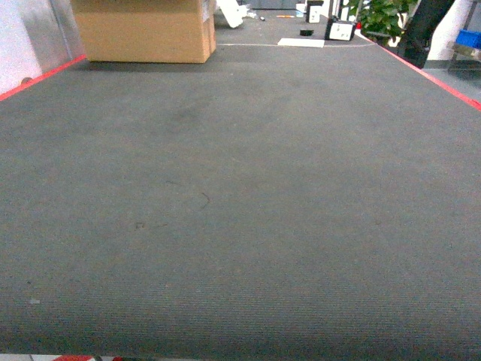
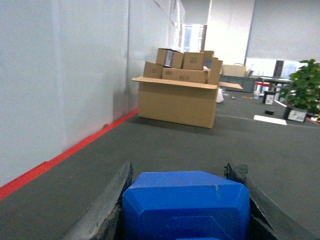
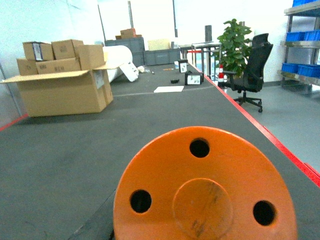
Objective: Sort blue parts and orange caps into right shelf containers
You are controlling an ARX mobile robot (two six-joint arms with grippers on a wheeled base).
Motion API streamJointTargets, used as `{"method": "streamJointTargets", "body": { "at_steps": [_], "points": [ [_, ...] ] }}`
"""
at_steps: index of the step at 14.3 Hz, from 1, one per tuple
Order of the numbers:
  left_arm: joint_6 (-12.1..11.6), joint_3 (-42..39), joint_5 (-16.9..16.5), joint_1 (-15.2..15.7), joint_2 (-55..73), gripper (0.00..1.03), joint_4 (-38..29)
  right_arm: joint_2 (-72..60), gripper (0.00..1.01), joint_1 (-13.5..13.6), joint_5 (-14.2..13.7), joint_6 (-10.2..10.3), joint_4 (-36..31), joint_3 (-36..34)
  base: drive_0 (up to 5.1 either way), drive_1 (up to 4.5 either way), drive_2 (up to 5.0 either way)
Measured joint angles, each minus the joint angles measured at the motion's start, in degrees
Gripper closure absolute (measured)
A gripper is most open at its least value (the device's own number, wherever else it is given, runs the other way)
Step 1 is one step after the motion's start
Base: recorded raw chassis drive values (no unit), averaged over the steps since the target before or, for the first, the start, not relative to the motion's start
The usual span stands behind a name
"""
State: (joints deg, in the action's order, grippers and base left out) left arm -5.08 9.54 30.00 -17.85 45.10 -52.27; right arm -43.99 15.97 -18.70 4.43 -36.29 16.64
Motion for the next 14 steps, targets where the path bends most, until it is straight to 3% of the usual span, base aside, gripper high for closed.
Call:
{"method": "streamJointTargets", "body": {
  "at_steps": [2, 4, 7, 8, 9, 10, 11, 14],
  "points": [
    [-1.16, -0.87, 0.26, 0.11, -3.63, 0.59, 2.29, 3.1, 0.55, 0.85, -0.46, -0.28, 1.57, -0.13, 0.0, 0.0, 0.0],
    [-3.8, -0.7, 1.29, 0.02, -9.18, 0.59, 4.46, 6.67, 0.55, 3.28, -3.74, -1.49, 3.87, -0.22, 0.0, 0.0, 0.0],
    [-4.5, -0.52, 1.36, 0.02, -8.76, 0.59, 4.68, 6.58, 0.55, 3.23, -3.87, -1.7, 4.15, -0.35, 0.0, 0.0, 0.0],
    [-2.62, 2.1, -4.94, 2.05, -11.82, 0.59, 18.78, 7.8, 0.55, 2.6, -1.92, -2.38, 11.21, 0.9, 0.0, 0.0, 0.0],
    [0.66, 3.39, -13.25, 5.27, -16.59, 0.59, 29.24, 10.47, 0.55, 0.37, 2.32, -3.1, 18.18, 0.74, 0.0, 0.0, 0.0],
    [2.6, 3.08, -17.4, 6.91, -19.65, 0.59, 36.2, 12.46, 0.56, -1.62, 3.8, -3.3, 20.22, -1.2, 0.0, 0.0, 0.0],
    [3.65, 1.53, -20.15, 8.22, -20.72, 0.59, 38.36, 13.88, 0.56, -3.17, 5.49, -3.48, 20.17, -3.1, 0.0, 0.0, 0.0],
    [4.68, -2.38, -24.39, 12.15, -24.39, 0.59, 39.41, 18.84, 0.56, -7.5, 9.92, -3.67, 20.44, -7.69, 0.0, 0.0, 0.0]
  ]
}}
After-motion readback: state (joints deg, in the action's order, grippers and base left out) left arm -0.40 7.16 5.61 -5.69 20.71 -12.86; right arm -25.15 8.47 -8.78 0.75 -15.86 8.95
